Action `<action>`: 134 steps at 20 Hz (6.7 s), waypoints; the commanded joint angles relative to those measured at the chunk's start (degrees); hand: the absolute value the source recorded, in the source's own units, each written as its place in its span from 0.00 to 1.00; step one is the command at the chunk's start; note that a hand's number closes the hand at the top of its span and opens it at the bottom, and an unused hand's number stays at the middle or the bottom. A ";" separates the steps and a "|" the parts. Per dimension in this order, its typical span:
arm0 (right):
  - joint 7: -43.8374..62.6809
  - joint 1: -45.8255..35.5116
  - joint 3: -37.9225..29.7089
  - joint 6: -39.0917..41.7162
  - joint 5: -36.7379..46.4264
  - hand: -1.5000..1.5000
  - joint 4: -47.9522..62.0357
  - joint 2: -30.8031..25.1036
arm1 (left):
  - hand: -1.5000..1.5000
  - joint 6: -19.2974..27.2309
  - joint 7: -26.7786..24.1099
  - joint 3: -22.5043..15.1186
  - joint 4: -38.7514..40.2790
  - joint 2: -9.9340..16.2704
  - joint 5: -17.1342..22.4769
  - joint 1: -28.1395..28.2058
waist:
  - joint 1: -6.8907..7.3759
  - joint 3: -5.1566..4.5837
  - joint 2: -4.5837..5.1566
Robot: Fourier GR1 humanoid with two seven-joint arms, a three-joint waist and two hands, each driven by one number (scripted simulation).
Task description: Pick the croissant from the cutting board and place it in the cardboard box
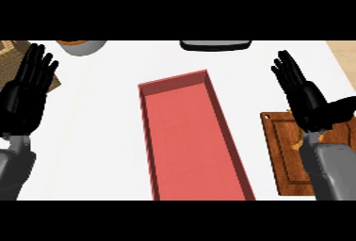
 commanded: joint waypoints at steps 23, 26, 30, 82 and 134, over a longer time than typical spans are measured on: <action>-5.71 10.05 -10.28 -5.45 19.65 0.00 12.59 -25.14 | 0.50 6.56 2.28 -9.88 3.58 -2.42 -17.11 14.52 | 0.84 -0.28 -1.93; 1.39 9.79 -6.19 2.36 22.04 0.00 11.28 -30.52 | 0.50 5.11 2.23 -8.89 1.71 -0.22 -16.71 15.39 | 1.67 -0.34 -2.01; 9.86 9.94 -0.62 12.09 23.11 0.00 7.59 -33.24 | 0.50 6.87 2.04 -11.03 0.58 -2.88 -18.25 16.76 | 1.82 -0.28 -2.13; 17.05 6.51 -2.99 14.36 48.43 0.00 15.70 -10.78 | 0.50 -4.80 4.07 2.62 2.07 -15.91 -31.63 13.90 | 1.67 -0.02 -1.96; 45.15 30.48 42.71 3.77 87.49 1.00 -61.79 13.46 | 0.50 -9.12 7.96 2.75 -8.10 -16.87 -33.25 20.07 | 2.33 -0.15 -2.15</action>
